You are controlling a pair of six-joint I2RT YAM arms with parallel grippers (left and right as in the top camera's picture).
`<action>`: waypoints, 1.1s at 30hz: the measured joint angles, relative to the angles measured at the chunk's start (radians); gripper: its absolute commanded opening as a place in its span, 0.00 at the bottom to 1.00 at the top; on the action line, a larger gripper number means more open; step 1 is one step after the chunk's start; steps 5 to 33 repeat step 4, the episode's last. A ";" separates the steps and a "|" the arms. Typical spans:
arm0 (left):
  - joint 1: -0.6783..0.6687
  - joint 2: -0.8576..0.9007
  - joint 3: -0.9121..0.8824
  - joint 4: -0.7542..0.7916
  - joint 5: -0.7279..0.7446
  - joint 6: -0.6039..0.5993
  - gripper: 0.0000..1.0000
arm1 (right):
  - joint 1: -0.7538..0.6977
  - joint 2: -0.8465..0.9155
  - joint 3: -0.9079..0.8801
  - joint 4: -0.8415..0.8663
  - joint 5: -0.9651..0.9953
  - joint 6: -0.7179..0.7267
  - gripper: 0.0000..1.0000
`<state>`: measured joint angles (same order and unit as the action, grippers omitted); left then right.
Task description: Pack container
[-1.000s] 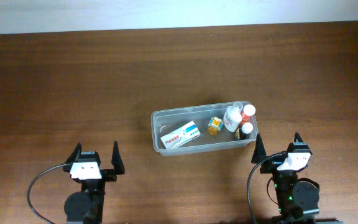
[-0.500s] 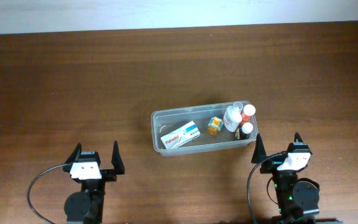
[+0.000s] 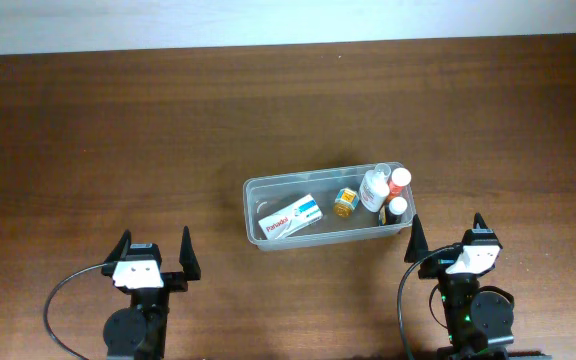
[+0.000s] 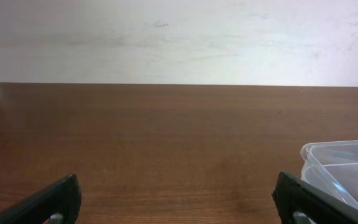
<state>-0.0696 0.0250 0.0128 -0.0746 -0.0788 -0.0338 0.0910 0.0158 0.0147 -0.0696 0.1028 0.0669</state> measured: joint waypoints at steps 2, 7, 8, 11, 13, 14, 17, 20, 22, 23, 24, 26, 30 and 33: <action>0.000 0.000 0.000 0.000 0.000 0.000 0.99 | 0.000 0.000 0.000 0.000 0.000 0.000 0.98; 0.000 0.000 0.000 0.000 0.000 0.000 0.99 | 0.000 0.000 0.000 0.000 0.000 0.001 0.98; 0.000 0.000 0.000 0.000 0.000 0.000 0.99 | 0.000 0.000 0.000 0.000 0.000 0.001 0.98; 0.000 0.000 0.000 0.000 0.000 0.000 0.99 | 0.000 0.000 0.000 0.000 0.000 0.001 0.98; 0.000 0.000 0.000 0.000 0.000 0.000 0.99 | 0.000 0.000 0.000 0.000 0.000 0.001 0.98; 0.000 0.000 0.000 0.000 0.000 0.000 0.99 | 0.000 0.000 0.000 0.000 0.000 0.001 0.98; 0.000 0.000 0.000 0.000 0.000 0.000 0.99 | 0.000 0.000 0.000 0.000 0.000 0.001 0.98; 0.000 0.000 0.000 0.000 0.000 0.000 0.99 | 0.000 0.000 0.000 0.000 0.000 0.001 0.98; 0.000 0.000 0.000 0.000 0.000 0.000 0.99 | 0.000 0.000 0.000 0.000 0.000 0.001 0.98; 0.000 0.000 0.000 0.000 0.000 0.000 0.99 | 0.000 0.000 0.000 0.000 0.000 0.001 0.98; 0.000 0.000 0.000 0.000 0.000 0.000 0.99 | 0.000 0.000 0.000 0.000 0.000 0.001 0.98; 0.000 0.000 0.000 0.000 0.000 0.000 0.99 | 0.000 0.000 0.000 0.000 0.000 0.001 0.98; 0.000 0.000 0.000 0.000 0.000 0.000 0.99 | 0.000 0.000 0.000 0.000 0.000 0.001 0.98; 0.000 0.000 0.000 0.000 0.000 0.000 0.99 | 0.000 0.000 0.000 0.000 0.000 0.001 0.98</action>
